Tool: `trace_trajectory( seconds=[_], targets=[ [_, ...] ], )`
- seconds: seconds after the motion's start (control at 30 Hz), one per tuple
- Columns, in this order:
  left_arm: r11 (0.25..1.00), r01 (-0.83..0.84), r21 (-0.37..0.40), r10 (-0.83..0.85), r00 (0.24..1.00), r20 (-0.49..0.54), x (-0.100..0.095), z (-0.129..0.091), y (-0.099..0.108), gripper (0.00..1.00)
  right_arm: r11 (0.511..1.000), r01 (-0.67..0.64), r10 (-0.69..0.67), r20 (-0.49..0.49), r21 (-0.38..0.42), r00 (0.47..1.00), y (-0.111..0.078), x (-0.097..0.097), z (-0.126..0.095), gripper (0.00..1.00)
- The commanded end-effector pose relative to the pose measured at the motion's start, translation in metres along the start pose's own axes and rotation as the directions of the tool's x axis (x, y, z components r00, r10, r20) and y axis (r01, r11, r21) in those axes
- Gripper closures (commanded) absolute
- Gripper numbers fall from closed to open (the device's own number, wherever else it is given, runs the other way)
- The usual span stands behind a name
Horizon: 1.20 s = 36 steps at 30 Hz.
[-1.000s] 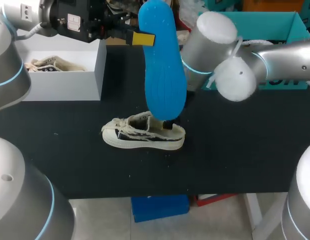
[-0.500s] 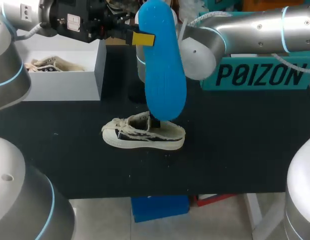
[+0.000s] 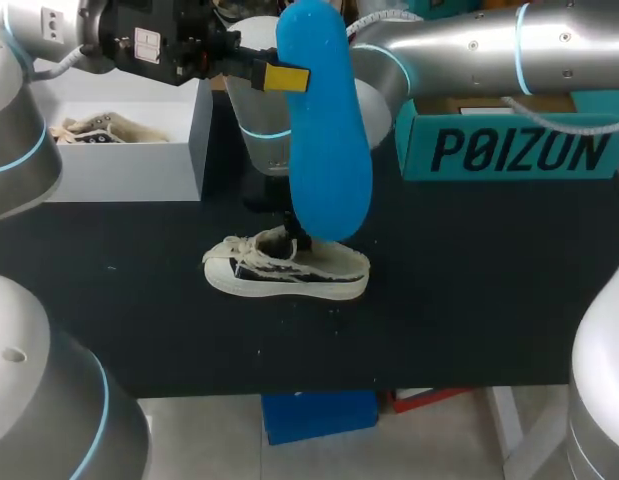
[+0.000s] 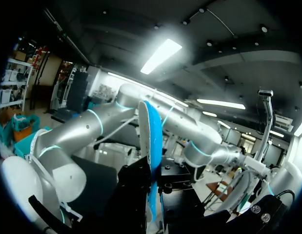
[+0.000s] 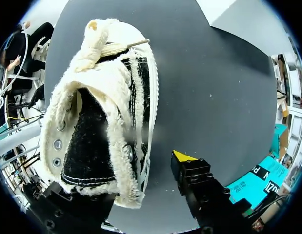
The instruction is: Take the shoe out of the shoebox, open the shoe tongue, remove and reinsert the insole, then place the shoe into the shoebox
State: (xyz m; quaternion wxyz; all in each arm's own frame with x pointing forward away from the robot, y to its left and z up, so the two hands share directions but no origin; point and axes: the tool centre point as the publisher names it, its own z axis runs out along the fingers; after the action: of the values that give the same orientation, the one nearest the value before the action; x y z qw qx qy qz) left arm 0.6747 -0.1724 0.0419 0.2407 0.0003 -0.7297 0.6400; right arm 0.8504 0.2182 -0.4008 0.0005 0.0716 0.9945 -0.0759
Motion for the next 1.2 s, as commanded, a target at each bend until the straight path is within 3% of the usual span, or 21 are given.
trace_trajectory(
  seconds=[0.03,0.93,1.2],
  targets=[
    [1.0,-0.001,0.0,0.001,1.0,0.0,-0.001,0.001,0.001,1.0,0.991,-0.001,-0.001,-0.018,-0.134,1.0,-0.009,0.001,0.006,1.0],
    [1.0,-0.001,0.0,0.001,1.0,0.0,-0.001,0.001,0.001,1.0,0.991,-0.001,-0.001,-0.018,-0.134,1.0,-0.009,0.001,0.006,1.0],
    [1.0,-0.001,0.0,0.001,1.0,0.0,-0.001,0.001,0.001,1.0,0.947,-0.24,0.238,-0.034,-0.213,0.971,-0.044,-0.022,-0.061,1.0]
  ],
)
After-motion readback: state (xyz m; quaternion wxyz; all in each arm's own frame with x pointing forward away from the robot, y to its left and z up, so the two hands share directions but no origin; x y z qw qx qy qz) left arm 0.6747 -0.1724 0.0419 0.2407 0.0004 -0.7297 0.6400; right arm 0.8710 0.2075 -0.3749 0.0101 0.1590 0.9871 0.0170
